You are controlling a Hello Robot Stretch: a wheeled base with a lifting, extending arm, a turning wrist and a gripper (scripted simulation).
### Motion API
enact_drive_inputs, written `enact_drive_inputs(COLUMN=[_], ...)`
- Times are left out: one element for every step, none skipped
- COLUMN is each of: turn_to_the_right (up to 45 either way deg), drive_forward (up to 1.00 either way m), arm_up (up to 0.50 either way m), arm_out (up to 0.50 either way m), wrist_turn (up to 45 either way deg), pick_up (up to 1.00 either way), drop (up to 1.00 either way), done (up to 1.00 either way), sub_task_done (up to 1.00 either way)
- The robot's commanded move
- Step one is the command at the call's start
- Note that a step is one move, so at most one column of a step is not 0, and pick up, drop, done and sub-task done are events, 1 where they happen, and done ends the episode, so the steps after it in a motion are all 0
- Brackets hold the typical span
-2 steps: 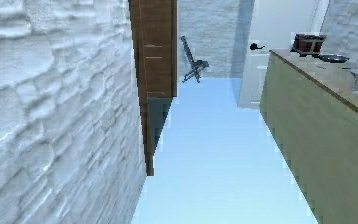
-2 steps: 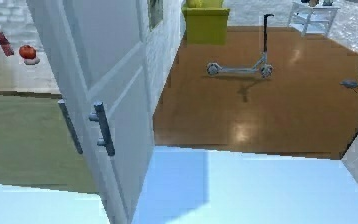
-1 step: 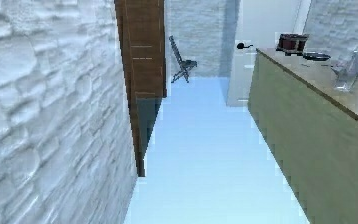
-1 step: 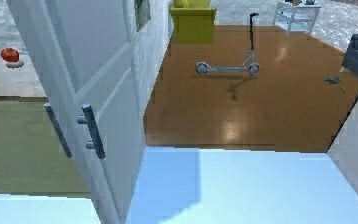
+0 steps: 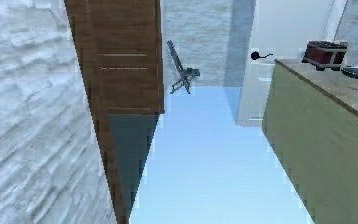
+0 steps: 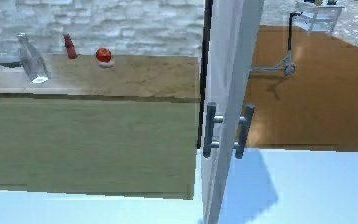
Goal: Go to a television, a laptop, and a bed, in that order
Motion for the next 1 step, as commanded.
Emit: enact_drive_inputs(turn_to_the_right=[6.0], drive_forward=[0.00], arm_up=[0.00], arm_out=[0.00], wrist_turn=[0.0], pick_up=[0.00], drop=[0.00], done=[0.00], sub_task_done=[0.00])
